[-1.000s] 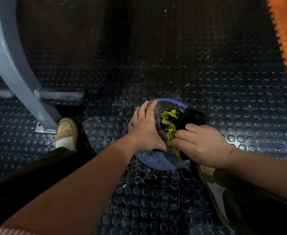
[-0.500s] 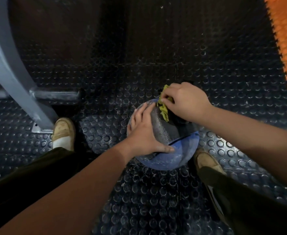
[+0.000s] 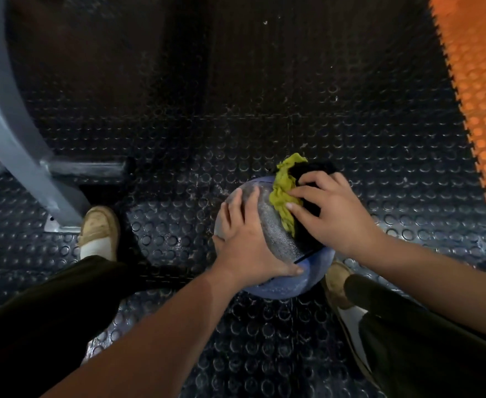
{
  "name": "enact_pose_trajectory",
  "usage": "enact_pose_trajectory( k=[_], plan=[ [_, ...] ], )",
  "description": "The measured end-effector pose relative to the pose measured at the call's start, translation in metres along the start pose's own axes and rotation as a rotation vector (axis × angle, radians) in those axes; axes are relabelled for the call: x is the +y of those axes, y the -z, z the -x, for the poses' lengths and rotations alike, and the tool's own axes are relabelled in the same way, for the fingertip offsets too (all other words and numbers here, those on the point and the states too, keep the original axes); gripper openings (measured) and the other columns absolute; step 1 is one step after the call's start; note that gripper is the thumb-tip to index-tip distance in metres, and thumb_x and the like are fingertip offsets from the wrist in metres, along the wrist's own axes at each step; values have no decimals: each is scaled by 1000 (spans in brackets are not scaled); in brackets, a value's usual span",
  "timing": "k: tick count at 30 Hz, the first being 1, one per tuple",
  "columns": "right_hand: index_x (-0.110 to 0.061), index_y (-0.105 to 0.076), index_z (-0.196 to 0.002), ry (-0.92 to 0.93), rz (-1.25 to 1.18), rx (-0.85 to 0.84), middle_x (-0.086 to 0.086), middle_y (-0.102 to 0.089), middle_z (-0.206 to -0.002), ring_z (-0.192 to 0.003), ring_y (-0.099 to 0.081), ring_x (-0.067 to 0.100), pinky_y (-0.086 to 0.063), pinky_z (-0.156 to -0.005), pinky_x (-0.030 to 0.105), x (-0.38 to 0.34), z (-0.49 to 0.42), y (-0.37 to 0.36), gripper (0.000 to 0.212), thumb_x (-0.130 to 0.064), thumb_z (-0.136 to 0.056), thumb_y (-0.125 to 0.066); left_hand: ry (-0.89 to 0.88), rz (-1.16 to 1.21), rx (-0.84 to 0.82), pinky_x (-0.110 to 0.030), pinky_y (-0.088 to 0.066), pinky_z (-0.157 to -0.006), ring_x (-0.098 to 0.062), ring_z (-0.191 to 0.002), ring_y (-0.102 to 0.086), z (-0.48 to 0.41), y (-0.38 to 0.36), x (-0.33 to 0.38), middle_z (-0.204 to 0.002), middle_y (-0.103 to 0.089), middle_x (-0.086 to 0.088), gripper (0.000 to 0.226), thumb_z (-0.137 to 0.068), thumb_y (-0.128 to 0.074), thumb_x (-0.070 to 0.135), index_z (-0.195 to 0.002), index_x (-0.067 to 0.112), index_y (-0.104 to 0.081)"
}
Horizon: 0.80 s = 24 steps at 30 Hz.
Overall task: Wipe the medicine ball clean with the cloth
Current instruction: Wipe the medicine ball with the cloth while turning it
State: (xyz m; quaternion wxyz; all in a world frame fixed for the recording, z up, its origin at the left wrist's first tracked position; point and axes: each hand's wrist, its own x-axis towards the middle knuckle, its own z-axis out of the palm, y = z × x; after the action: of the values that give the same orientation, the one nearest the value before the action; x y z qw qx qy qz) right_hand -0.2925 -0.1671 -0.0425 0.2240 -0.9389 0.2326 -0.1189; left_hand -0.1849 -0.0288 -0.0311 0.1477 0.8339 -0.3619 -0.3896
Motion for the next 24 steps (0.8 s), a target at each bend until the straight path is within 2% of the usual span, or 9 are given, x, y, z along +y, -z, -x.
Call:
enact_pose_trajectory(
  k=[3, 7, 10, 13, 16, 17, 19, 21, 24],
  plan=[
    [-15, -71, -112, -56, 48, -62, 4, -63, -116, -103, -57, 27, -27, -88, 30, 2, -36, -7, 28, -25, -94, -52, 10, -46, -4, -68, -5, -111, -22, -143, 30, 6, -10, 13, -151, 33, 17, 143, -55, -88, 54, -149, 37, 18],
    [-34, -63, -121, -177, 19, -304, -8, -54, -136, -117, -49, 21, -26, -100, 28, 17, -63, -5, 36, -21, -96, -41, 25, -35, 21, -67, -4, -113, -20, -143, 29, 5, -18, 28, -153, 30, 16, 141, -55, -90, 49, -150, 38, 13],
    [-26, -65, -119, -174, -23, -249, -10, -56, -130, -111, -46, 19, -23, -90, 20, 17, -45, 6, 35, -14, -95, -43, 20, -25, 3, -67, -4, -112, -18, -144, 27, -3, -11, 26, -153, 27, 20, 143, -50, -92, 50, -149, 40, 11],
    [-22, -62, -123, -187, -117, -176, -9, -55, -125, -96, -33, 16, -20, -82, 17, 10, -15, 15, 37, -8, -96, -41, 19, -23, -36, -66, -4, -114, -17, -144, 27, -9, -2, 24, -152, 26, 23, 144, -48, -93, 49, -149, 43, 10],
    [-21, -54, -133, -114, -55, -154, -9, -50, -131, -98, -26, 13, -23, -87, 20, 1, 7, 19, 39, -30, -97, -48, -8, -27, -44, -65, -5, -115, -15, -143, 28, -9, 1, 21, -151, 26, 24, 142, -50, -93, 48, -148, 44, 10],
    [-20, -55, -133, -113, -22, -156, -8, -50, -131, -100, -28, 15, -28, -90, 24, 1, 10, 17, 43, -37, -94, -52, -19, -39, -42, -65, -5, -115, -15, -143, 28, -7, 0, 20, -151, 26, 24, 142, -50, -92, 49, -148, 44, 11],
    [-17, -64, -123, -101, -22, -101, -3, -57, -123, -98, -38, 23, -36, -91, 32, 2, 9, 16, 36, -34, -91, -60, -37, -78, -30, -64, -4, -115, -15, -142, 28, -2, -5, 19, -150, 27, 24, 141, -52, -90, 51, -148, 43, 13],
    [-13, -72, -108, -90, -40, -21, 3, -63, -108, -91, -48, 30, -34, -86, 33, 4, -3, 11, 22, -23, -90, -64, -43, -106, 1, -64, -3, -115, -17, -143, 28, 3, -12, 18, -151, 27, 21, 139, -54, -89, 53, -148, 42, 14],
    [-15, -74, -102, -97, 21, -61, 4, -66, -106, -97, -55, 26, -29, -92, 32, 9, -34, 1, 22, -22, -95, -55, -37, -104, 36, -65, -3, -114, -19, -143, 26, 7, -18, 19, -153, 25, 18, 137, -55, -88, 54, -149, 41, 11]
  ],
)
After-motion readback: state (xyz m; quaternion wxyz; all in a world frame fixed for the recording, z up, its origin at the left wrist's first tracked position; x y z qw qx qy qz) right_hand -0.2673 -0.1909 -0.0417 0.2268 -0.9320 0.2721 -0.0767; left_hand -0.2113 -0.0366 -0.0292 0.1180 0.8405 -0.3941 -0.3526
